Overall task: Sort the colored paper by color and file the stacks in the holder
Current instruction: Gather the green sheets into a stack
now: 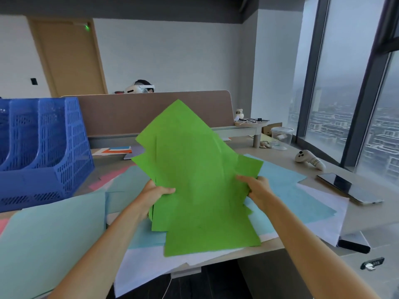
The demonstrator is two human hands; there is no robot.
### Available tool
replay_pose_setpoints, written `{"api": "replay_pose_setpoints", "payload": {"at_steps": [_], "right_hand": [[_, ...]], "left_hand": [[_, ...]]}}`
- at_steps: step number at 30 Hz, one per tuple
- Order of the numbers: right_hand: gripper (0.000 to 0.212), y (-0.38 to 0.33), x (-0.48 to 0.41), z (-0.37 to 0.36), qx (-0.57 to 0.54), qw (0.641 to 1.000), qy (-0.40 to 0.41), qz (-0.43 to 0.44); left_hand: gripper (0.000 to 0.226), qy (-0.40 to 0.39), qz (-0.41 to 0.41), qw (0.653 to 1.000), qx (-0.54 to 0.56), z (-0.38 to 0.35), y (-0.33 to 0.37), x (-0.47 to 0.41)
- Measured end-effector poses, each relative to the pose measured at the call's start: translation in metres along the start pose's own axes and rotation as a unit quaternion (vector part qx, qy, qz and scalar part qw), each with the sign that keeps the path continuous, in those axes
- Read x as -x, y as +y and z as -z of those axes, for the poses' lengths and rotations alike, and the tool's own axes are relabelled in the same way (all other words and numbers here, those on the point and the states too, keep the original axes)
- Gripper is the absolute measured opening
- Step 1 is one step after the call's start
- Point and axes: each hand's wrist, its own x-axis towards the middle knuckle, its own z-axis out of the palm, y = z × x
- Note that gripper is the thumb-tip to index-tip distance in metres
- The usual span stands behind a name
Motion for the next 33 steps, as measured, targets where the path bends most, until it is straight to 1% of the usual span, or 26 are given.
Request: {"api": "replay_pose_setpoints", "payload": {"at_steps": [1,2,3,4,7,9,10,12,14,18,20,23,25,28,29,32,33], "right_hand": [[0.033,0.003,0.001,-0.003,0.043,0.999,0.018,0.012],[0.01,0.007,0.0,-0.004,0.101,0.994,0.039,0.027],[0.005,0.01,0.0,-0.005,0.148,0.986,0.055,0.045],[0.01,0.012,-0.001,-0.005,0.182,0.979,0.065,0.061],[0.01,0.011,0.001,-0.006,0.218,0.971,0.064,0.078],[0.009,0.008,0.005,-0.006,0.202,0.976,0.048,0.069],[0.01,0.007,0.005,-0.005,0.183,0.98,0.037,0.068],[0.011,0.005,0.005,-0.005,0.15,0.985,0.025,0.075],[0.011,0.003,0.001,-0.003,0.133,0.987,0.033,0.086],[0.01,-0.001,-0.009,-0.004,0.099,0.99,0.046,0.09],[0.012,-0.002,-0.018,-0.01,0.103,0.99,0.043,0.087],[0.025,-0.001,-0.037,-0.024,0.134,0.987,0.03,0.081],[0.035,0.004,-0.05,-0.031,0.133,0.989,0.02,0.069],[0.051,0.011,-0.06,-0.037,0.164,0.985,0.003,0.061],[0.051,0.01,-0.061,-0.038,0.174,0.983,-0.011,0.065],[0.026,0.003,-0.053,-0.038,0.182,0.976,-0.101,0.07],[0.023,0.003,-0.052,-0.037,0.195,0.971,-0.123,0.07]], "left_hand": [[0.032,0.001,0.004,1.0,-0.029,0.002,-0.003,0.001],[0.038,0.007,-0.004,0.998,-0.055,0.003,-0.005,0.001],[0.046,0.014,-0.003,0.997,-0.078,0.004,-0.007,-0.001],[0.052,0.014,-0.003,0.996,-0.085,0.007,-0.009,-0.003],[0.06,0.016,0.028,0.996,-0.086,0.018,-0.016,-0.01],[0.062,0.04,0.03,0.995,-0.082,0.024,-0.021,-0.014],[0.06,0.045,0.028,0.996,-0.07,0.027,-0.024,-0.017],[0.049,0.055,0.03,0.998,-0.033,0.029,-0.026,-0.018],[0.042,0.062,0.043,0.997,-0.018,0.028,-0.026,-0.017],[0.043,0.042,0.057,0.997,-0.035,0.032,-0.027,-0.024],[0.037,0.019,0.065,0.996,-0.05,0.038,-0.03,-0.035],[0.03,-0.011,0.075,0.995,-0.06,0.04,-0.028,-0.042],[0.026,-0.03,0.072,0.996,-0.052,0.04,-0.027,-0.042],[0.021,-0.023,0.061,0.997,-0.033,0.042,-0.031,-0.047],[0.021,-0.018,0.056,0.998,-0.021,0.043,-0.033,-0.049],[0.028,0.003,0.034,0.999,-0.03,0.045,-0.04,-0.059],[0.033,0.014,0.02,0.999,-0.035,0.045,-0.042,-0.062]]}}
